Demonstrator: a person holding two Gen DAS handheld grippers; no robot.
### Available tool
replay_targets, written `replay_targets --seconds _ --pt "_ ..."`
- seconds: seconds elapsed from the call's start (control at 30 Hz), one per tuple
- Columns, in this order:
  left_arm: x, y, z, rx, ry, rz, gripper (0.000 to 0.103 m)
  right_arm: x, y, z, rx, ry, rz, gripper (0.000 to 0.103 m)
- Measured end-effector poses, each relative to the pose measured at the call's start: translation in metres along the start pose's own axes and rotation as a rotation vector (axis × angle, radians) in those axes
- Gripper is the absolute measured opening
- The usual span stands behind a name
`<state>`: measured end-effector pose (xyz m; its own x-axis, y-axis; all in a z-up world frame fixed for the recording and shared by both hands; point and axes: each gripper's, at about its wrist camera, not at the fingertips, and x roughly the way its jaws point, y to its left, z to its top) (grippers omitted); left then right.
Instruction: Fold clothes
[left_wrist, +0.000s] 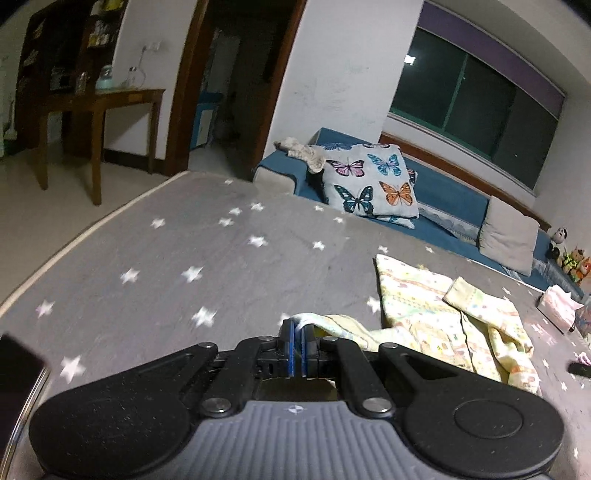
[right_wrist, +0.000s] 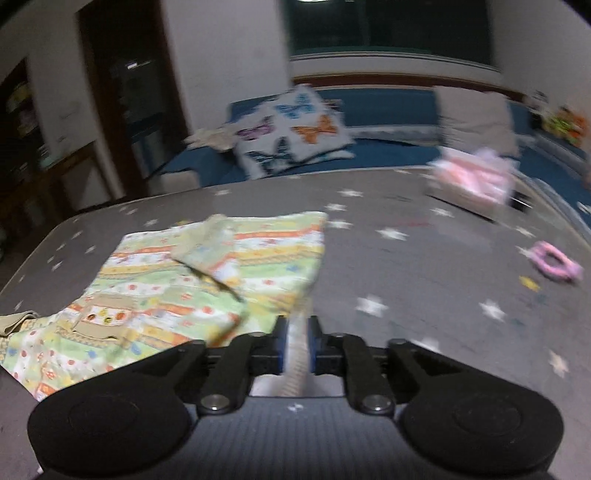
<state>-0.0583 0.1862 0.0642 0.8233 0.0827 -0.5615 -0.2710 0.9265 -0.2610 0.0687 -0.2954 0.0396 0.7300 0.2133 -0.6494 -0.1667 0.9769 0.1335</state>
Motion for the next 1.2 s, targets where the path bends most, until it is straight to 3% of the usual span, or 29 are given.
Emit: replay_targets --seconds 0.07,0.33,0.43,0.47,0.5,0.6,0.9,1.07,1.1,1.2 --pt "-0.004 0.008 -0.003 -0.015 -0.001 0.014 0.004 0.017 0.019 0.007 -0.053 0.014 0.025 0.044" --pt "0.009 0.018 -0.008 0.002 0.039 0.062 0.004 0.087 0.078 0.018 -0.184 0.098 0.061 0.044" --pt "0.017 0.020 -0.010 0.003 0.057 0.076 0.004 0.104 0.085 0.017 -0.196 0.110 0.045 0.030" --pt "0.020 0.021 -0.010 0.003 0.063 0.081 0.004 0.104 0.084 0.017 -0.185 0.106 0.040 0.011" --pt "0.023 0.021 -0.011 0.005 0.068 0.086 0.004 0.105 0.082 0.017 -0.174 0.101 0.034 0.007" --pt "0.027 0.021 -0.013 0.018 0.074 0.102 0.004 0.087 0.063 0.021 -0.090 0.051 0.021 0.004" --pt "0.035 0.021 -0.021 0.023 0.092 0.112 0.004 -0.019 -0.024 0.010 0.077 -0.071 -0.152 0.004" --pt "0.037 0.017 -0.029 0.048 0.121 0.123 0.008 -0.052 -0.078 -0.046 0.238 -0.008 -0.213 0.010" --pt "0.037 0.016 -0.031 0.054 0.126 0.126 0.008 -0.053 -0.083 -0.055 0.248 0.009 -0.233 0.015" --pt "0.037 0.013 -0.033 0.072 0.139 0.137 0.010 -0.057 -0.093 -0.081 0.257 0.042 -0.273 0.016"
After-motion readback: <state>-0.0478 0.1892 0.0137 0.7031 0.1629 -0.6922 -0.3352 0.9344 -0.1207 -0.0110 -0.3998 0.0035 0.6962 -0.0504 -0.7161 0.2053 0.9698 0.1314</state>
